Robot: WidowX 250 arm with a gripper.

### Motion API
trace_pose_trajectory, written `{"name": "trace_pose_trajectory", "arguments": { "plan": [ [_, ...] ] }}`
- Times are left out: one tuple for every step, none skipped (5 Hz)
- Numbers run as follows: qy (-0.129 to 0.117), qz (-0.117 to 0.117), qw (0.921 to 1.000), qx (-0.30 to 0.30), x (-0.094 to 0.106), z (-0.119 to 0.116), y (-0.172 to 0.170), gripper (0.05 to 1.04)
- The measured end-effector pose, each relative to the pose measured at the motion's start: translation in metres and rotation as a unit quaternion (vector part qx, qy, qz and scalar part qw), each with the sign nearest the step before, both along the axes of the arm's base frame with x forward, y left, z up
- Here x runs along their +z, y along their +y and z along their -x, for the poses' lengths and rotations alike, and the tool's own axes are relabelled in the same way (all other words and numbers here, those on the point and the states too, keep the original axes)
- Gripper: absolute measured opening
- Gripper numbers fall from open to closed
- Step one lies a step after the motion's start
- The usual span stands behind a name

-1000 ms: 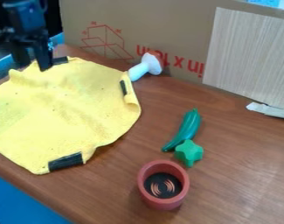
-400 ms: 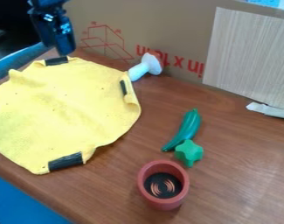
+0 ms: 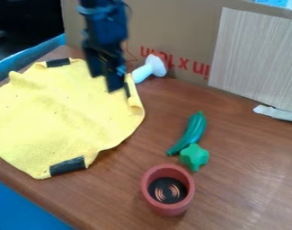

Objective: Move purple object to top right of cloth

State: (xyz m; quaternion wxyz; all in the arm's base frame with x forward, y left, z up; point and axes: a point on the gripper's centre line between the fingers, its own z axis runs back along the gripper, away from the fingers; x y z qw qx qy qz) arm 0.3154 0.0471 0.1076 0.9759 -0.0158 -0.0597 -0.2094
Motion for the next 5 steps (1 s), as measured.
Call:
{"name": "trace_pose_trajectory", "arguments": {
  "plan": [
    [0.021, -0.006, 0.9995, -0.021, -0.018, 0.010, -0.039, 0.999],
    [0.030, -0.020, 0.9985, -0.041, -0.033, 0.025, -0.072, 0.999],
    [0.027, -0.022, 0.9979, -0.054, -0.037, 0.037, -0.086, 0.999],
    [0.037, -0.025, 0.9951, -0.089, -0.043, 0.048, -0.100, 0.999],
    [0.035, -0.022, 0.9945, -0.097, -0.045, 0.053, -0.100, 0.999]
  ]
}}
